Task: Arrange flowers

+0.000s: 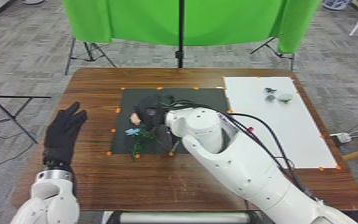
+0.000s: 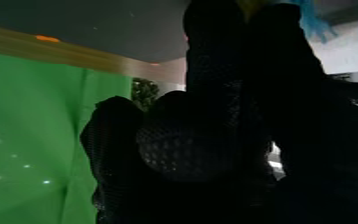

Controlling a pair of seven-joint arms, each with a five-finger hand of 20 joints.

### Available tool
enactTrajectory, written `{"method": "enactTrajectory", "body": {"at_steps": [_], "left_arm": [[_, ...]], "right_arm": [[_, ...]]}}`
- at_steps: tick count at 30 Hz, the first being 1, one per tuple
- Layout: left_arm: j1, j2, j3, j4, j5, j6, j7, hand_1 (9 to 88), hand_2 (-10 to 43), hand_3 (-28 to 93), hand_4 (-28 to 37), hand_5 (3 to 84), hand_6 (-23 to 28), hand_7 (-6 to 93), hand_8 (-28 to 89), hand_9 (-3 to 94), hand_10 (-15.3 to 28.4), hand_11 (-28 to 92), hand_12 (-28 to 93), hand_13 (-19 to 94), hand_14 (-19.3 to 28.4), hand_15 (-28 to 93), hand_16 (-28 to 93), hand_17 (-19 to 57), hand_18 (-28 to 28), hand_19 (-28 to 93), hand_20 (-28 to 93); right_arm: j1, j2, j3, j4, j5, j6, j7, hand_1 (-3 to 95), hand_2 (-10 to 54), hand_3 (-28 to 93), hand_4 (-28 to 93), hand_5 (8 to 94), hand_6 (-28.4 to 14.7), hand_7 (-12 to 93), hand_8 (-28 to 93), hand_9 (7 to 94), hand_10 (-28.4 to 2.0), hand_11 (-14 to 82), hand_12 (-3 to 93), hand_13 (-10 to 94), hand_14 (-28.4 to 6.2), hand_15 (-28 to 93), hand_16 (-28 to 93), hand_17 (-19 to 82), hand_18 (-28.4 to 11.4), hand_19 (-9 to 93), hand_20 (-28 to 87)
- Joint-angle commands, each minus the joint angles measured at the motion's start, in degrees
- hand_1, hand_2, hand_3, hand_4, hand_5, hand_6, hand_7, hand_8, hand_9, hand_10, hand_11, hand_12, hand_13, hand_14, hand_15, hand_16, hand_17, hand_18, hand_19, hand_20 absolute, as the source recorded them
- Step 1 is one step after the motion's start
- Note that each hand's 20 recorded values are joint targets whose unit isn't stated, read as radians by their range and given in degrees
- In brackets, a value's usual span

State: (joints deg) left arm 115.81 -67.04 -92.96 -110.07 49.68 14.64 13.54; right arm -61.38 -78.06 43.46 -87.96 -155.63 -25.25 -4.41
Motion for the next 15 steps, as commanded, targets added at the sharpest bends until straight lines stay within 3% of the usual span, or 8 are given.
{"method": "enactTrajectory", "body": {"at_steps": [1, 15], "left_arm": [[0.57, -0.48, -0.19, 0.18, 0.34, -0.93, -0.64, 20.6, -1.2, 66, -24.8, 43.2, 4.1, 9.4, -5, 42.8, 13.5, 14, 12, 31, 15.2, 8, 2, 3.8, 10.1, 2, 15], [0.36, -0.49, -0.30, 0.29, 0.47, -1.16, -0.81, 20.8, -1.5, 66, -24.5, 43.1, 4.0, 9.4, -5, 42.8, 13.5, 14, 12, 31, 15.2, 8, 2, 3.8, 10.2, 1, 15]], "right_arm": [[-0.20, -0.19, 0.42, 0.26, -1.57, -0.81, -0.73, 57.6, -9.5, 50, -16, 77.2, 3.7, 20, 5, 91.7, -7.3, 21.5, 29.7, 94, 0.2, 59, 32, 65, -10.7, 93, 56], [0.25, 0.63, 0.50, -0.63, -0.22, -1.92, -0.32, 55.3, -9.5, 47, -15, 74.4, 3.8, 19, 4, 90.3, -7.9, 23.1, 27.8, 94, 0.1, 59, 33, 64, -10.9, 93, 56]]}}
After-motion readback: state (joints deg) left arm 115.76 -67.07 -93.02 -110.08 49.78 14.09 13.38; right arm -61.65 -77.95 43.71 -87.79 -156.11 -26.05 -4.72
